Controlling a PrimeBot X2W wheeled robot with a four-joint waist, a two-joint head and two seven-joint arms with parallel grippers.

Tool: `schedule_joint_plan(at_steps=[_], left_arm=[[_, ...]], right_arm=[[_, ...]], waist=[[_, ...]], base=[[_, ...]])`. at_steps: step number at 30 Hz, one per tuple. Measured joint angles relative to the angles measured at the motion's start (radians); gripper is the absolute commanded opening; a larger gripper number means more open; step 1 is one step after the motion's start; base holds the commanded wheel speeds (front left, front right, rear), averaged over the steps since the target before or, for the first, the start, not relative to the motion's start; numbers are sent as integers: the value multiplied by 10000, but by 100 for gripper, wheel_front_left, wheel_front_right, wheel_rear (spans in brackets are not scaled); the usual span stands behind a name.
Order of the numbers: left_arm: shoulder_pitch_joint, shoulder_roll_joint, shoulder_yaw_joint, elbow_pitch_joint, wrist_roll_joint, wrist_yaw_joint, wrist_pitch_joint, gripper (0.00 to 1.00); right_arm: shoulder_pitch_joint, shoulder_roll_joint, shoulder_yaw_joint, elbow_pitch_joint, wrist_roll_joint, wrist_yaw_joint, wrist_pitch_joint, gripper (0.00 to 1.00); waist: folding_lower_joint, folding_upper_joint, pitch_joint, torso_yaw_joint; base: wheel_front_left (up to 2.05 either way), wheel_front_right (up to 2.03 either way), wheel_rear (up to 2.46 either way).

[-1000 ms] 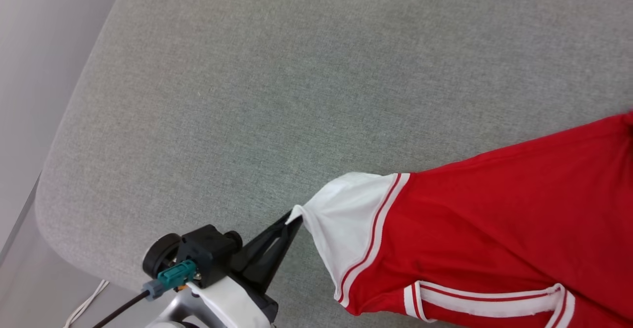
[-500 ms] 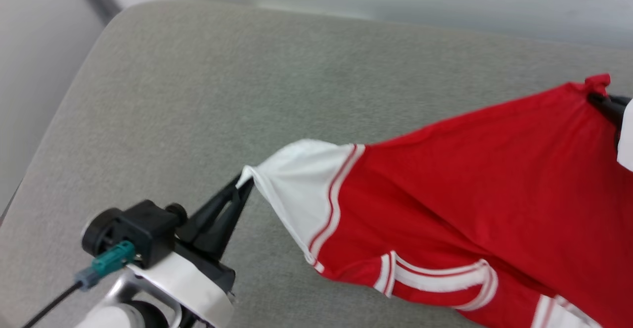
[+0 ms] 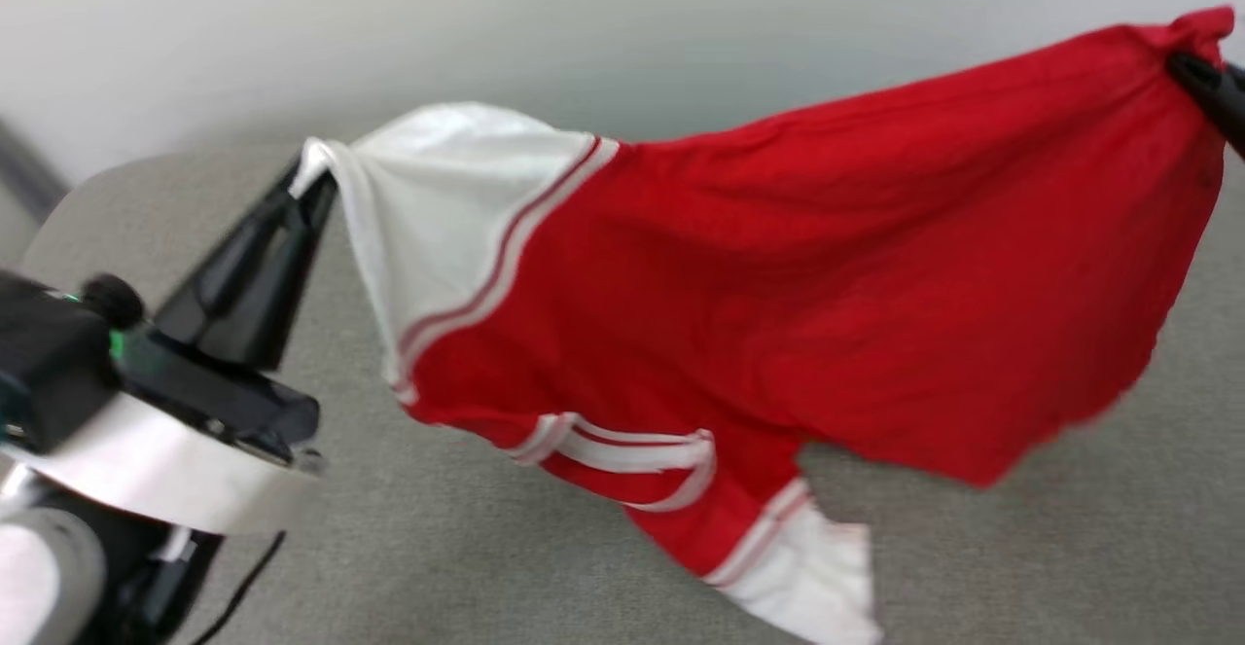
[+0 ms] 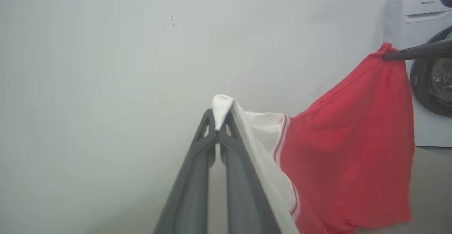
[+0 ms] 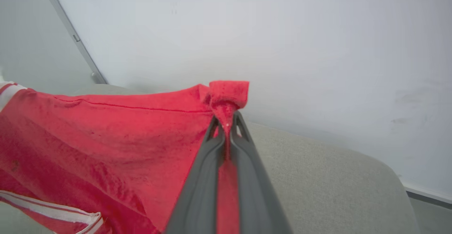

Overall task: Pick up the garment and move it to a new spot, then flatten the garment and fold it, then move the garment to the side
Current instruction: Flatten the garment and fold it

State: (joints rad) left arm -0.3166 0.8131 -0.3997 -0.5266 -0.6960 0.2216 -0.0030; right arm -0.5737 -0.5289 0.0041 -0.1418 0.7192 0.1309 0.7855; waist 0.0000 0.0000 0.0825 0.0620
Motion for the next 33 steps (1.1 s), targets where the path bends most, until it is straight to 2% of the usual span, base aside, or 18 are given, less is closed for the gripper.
schedule_joint_plan(at_steps=[8,11,15,18,25,28,33], left_arm=[[-1027,395,1264,-337,-506,153,90,0],[-1536,318,1684,-353,-1009,161,148,0],[-2426,491,2042,-155,-1244,4,362,0],[-3392,349,2184,144,-1676,-109,594,0],[-6773,190,2048,1499,-1825,-552,1248,0],[-8569,-163,1737,2360,-1793,-811,1524,0],[-11431,-679,1068,4349,-1112,-1321,1753,0]], right_arm=[[-432,571,-368,-1212,-159,0,-148,0],[-714,838,-591,-1503,-259,0,-219,0],[-1154,1126,-802,-1639,-370,0,-360,0],[-1591,1168,-880,-1616,-598,0,-470,0],[-3244,1254,-1018,-1047,-943,0,-809,0],[-4226,1243,-949,-619,-1172,0,-1051,0],[-6044,1160,-596,571,-1841,2,-1797,0]], waist=[[0,0,-152,-913],[0,0,-49,-1120],[0,0,240,-1281],[0,0,543,-1347],[1,0,1669,-1395],[1,0,2315,-1389],[1,0,3500,-1374]], base=[[0,0,0],[0,0,0],[0,0,0],[0,0,0],[0,0,0],[0,0,0],[0,0,0]])
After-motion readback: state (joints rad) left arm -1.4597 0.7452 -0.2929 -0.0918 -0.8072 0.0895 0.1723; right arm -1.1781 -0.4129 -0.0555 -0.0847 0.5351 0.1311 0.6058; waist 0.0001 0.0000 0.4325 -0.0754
